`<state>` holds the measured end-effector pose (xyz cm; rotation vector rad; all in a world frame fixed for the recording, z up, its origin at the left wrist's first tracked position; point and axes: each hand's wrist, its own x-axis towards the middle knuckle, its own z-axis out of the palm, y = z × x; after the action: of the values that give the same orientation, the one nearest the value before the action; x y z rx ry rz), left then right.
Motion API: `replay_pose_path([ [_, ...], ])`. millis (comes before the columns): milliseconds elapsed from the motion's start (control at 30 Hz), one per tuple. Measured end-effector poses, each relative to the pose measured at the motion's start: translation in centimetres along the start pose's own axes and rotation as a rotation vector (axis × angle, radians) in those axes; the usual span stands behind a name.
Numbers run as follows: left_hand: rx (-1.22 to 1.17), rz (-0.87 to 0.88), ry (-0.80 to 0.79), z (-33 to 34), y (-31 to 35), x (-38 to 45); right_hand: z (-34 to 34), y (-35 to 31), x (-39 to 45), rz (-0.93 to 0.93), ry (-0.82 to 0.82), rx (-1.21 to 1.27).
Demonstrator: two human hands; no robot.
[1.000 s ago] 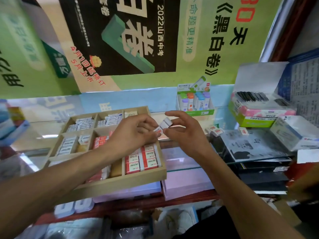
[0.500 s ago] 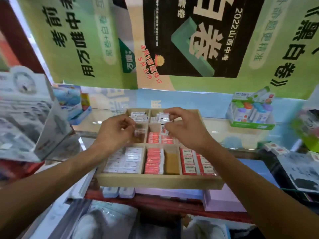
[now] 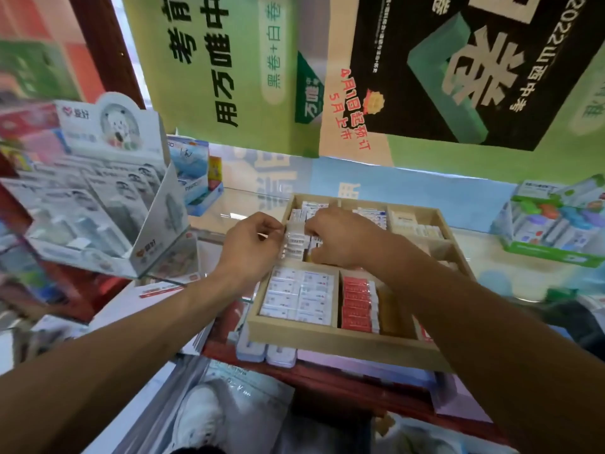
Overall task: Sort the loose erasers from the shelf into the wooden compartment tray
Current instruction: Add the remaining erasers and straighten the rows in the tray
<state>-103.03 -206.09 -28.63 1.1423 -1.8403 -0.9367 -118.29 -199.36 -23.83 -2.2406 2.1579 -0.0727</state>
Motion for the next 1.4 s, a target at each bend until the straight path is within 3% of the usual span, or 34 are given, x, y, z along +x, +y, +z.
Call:
replay_pose_path([
  [167, 0.034, -0.036, -0.041, -0.6, -0.1, -0.3, -0.9, -0.7, 0.8, 0.041, -0.098, -0.023],
  [467, 0.061, 0.019, -0.077, -0.8, 0.8, -1.1, -0.8, -1.4, 0.9, 0.096, -0.1, -0.092],
  [700, 0.087, 0.018, -0.089, -0.7, 0.9, -1.1, 0.1, 0.2, 0.4, 0.061, -0.002, -0.095],
  [867, 0.189, 0.212, -0.055, -0.9, 2.4, -1.5, -0.3, 2.4, -2.1, 0.07, 0.201, 0.098],
  [1100, 0.1, 0.382, -0.243, 2.1, 6.7, -2.8, -1.2, 5.8, -11.8, 0.203, 0.362, 0.296],
  [1400, 0.213, 0.59, -0.676, 12.2, 13.7, -6.0, -0.3, 14.3, -23.6, 0.655, 0.651, 0.56],
])
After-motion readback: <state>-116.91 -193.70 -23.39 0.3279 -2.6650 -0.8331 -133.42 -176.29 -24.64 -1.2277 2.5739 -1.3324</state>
